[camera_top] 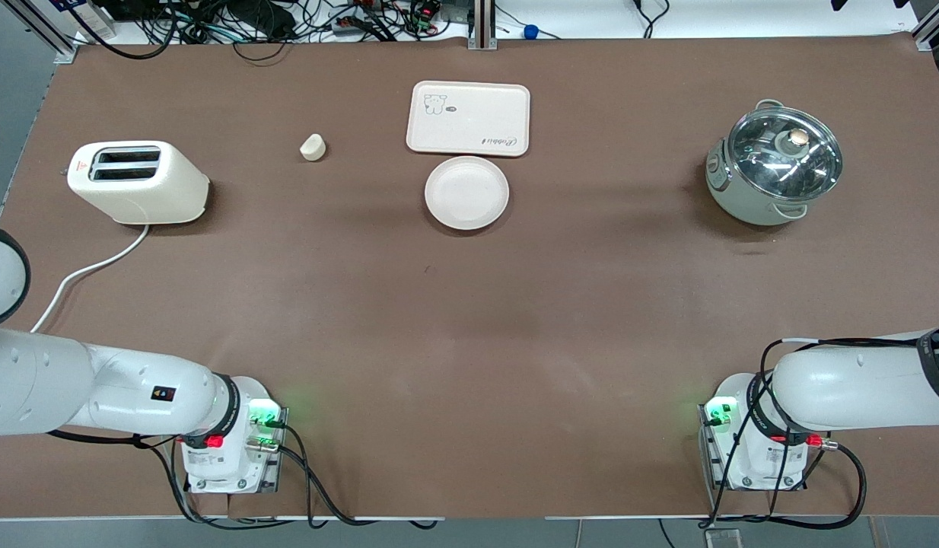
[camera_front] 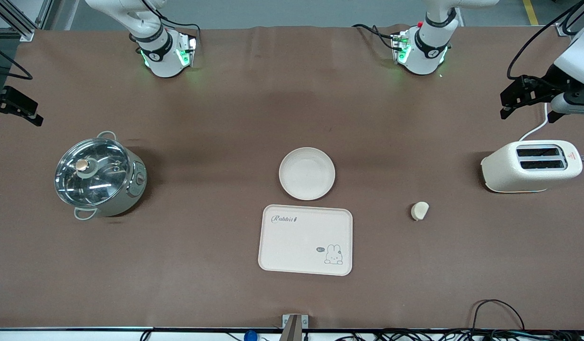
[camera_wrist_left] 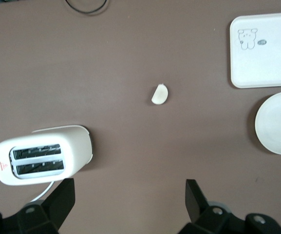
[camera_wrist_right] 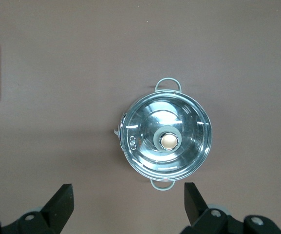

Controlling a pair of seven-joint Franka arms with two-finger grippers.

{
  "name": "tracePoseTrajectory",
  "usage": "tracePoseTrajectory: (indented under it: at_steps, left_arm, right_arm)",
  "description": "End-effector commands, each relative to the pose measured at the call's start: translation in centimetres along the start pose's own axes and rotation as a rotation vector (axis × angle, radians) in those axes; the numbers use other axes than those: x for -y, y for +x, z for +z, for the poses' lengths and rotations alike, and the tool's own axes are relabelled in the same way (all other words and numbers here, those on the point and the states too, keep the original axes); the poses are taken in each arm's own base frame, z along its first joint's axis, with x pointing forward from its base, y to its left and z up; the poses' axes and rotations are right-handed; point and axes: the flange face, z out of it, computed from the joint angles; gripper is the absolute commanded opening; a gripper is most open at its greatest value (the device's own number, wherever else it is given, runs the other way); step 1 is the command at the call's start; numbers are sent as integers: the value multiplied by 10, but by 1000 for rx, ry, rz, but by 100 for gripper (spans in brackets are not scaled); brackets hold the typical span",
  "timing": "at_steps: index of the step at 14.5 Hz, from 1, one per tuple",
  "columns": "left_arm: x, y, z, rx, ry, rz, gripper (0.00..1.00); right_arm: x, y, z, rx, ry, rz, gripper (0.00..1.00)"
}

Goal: Place bun in plate and plate on tray
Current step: 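Move the left gripper toward the small white bun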

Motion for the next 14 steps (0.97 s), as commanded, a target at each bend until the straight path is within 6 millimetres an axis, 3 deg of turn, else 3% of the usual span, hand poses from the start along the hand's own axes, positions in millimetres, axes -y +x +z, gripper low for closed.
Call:
tracePoseTrajectory:
  at_steps: [1, 5, 6, 8, 11, 13, 14]
  left_arm:
    - [9, 1, -4, 30, -18, 34, 100]
    - [7, 7, -1, 37, -10, 55, 100]
    - [7, 10, 8, 50, -11, 89, 100]
    - [21, 33, 70, 146, -26, 81, 100]
    - [16, 80, 182, 185, -84, 80, 100]
    - [-4, 99, 254, 215, -88, 127, 100]
    - [-26, 106, 293, 223, -103, 191, 100]
  right_arm:
    - [-2, -1, -4, -2, -6, -4, 100]
    - [2, -1, -4, 1, -5, -3, 100]
    - [5, -2, -2, 7, -5, -3, 100]
    - [17, 3, 8, 22, -2, -21, 100]
    - [28, 14, 41, 75, 81, -21, 100]
    - [35, 26, 66, 108, 134, -17, 100]
    - [39, 31, 71, 101, 132, -21, 100]
